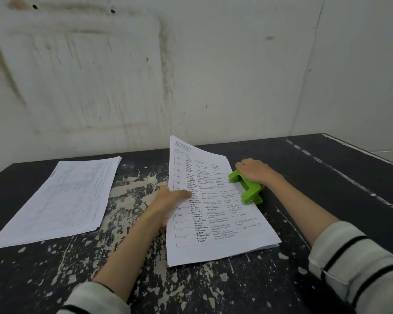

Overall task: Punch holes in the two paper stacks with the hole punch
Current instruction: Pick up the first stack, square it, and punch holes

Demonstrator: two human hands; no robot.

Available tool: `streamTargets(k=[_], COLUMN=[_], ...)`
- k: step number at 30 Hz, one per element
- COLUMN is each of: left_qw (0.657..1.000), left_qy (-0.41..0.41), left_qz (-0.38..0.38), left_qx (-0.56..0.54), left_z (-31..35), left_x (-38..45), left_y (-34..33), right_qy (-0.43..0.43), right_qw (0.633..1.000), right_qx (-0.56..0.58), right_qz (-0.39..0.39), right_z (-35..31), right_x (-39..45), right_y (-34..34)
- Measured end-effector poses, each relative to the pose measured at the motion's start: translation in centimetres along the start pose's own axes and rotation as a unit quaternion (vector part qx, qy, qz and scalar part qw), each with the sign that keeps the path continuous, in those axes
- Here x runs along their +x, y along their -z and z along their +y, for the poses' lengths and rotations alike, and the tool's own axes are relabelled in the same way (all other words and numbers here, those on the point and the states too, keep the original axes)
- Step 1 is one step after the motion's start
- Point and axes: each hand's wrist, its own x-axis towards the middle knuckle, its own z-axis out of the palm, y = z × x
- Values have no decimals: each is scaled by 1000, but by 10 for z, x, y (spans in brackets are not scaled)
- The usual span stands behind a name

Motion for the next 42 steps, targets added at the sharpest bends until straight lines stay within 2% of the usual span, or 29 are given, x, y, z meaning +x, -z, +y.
streamTargets(k=[12,16,31,42], left_qw=[995,994,994,995], left_qy=[-17,-4,22,21], left_qz=[67,95,101,100], left_qx=[-69,-46,-23,-4], left_z=[-1,1,5,3], left_x=[4,3,1,3], left_y=[-7,-6,-5,-5], right_qy=[-47,-56,-61,33], right_qw=[997,997,995,990], right_qx=[-42,-24,-30,-56], right_qz=[48,36,78,127], right_z=[-9,-9,-2,3], right_x=[6,5,1,3], right_y=[-13,-12,-20,-30])
